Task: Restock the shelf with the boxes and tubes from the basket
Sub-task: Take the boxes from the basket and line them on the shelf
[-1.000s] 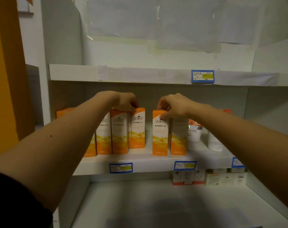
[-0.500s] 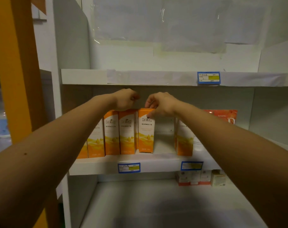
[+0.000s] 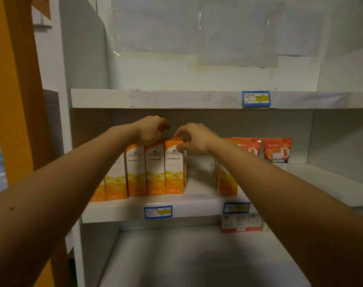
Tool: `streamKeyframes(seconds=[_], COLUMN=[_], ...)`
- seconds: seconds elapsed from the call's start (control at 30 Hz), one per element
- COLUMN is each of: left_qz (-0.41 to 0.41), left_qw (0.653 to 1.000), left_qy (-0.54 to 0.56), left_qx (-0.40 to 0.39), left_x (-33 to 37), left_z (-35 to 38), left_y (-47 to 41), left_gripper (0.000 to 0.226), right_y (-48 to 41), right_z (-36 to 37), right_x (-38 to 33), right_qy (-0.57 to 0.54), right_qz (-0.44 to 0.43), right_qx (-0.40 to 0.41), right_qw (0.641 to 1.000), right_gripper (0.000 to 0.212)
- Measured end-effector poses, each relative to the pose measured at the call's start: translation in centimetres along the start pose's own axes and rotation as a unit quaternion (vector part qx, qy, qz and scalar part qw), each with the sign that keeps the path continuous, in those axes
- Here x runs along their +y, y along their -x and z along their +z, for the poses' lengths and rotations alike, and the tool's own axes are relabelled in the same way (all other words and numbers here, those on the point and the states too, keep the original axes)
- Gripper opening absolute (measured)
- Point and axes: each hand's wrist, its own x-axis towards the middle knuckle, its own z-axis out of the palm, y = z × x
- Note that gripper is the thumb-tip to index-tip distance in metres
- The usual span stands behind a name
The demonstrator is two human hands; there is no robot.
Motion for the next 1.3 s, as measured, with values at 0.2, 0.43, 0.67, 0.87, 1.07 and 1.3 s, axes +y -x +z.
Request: streamKeyframes(seconds=[0.2,0.43,0.67,0.87,1.07,1.3], left_qz=[0.02,0.08,0.108,0.093,0.074,0.046], left_qw=[1.0,0.994,0.991,0.99,0.995,0.998], left_qy=[-0.011,-0.008,0.051,0.09,0.059,0.03], left_qx=[0.002,0.073,-0.066,-0.049,-0.028,-0.021], left_x=[1.8,6.0,9.0,9.5,9.4,7.6], left_z=[1.0,3.3,4.4,5.3,5.4,3.9], left_y=[-1.0,-3.2,-4.9,-5.7,-5.6,-4.5], left_gripper=[0.04,0.038,0.048,0.035,0.035,0.033], right_y=[2.5,5.1,6.0,6.4,6.6,6.3], right_z=[-3.4,-6.7,-7.5,-7.8,-7.5,-6.6], right_x=[3.8,7.6,8.8,8.9,8.9,9.3], right_qy=[0.045,0.076,0.102,0.127,0.127,0.156], right_qz=[0.005,0.058,0.053,0.04,0.037,0.041], right_qx=[0.014,0.037,0.027,0.01,0.007,0.013], right_qw=[0.999,0.995,0.993,0.991,0.991,0.987], right_gripper=[0.035,0.026,0.028,0.029,0.029,0.038])
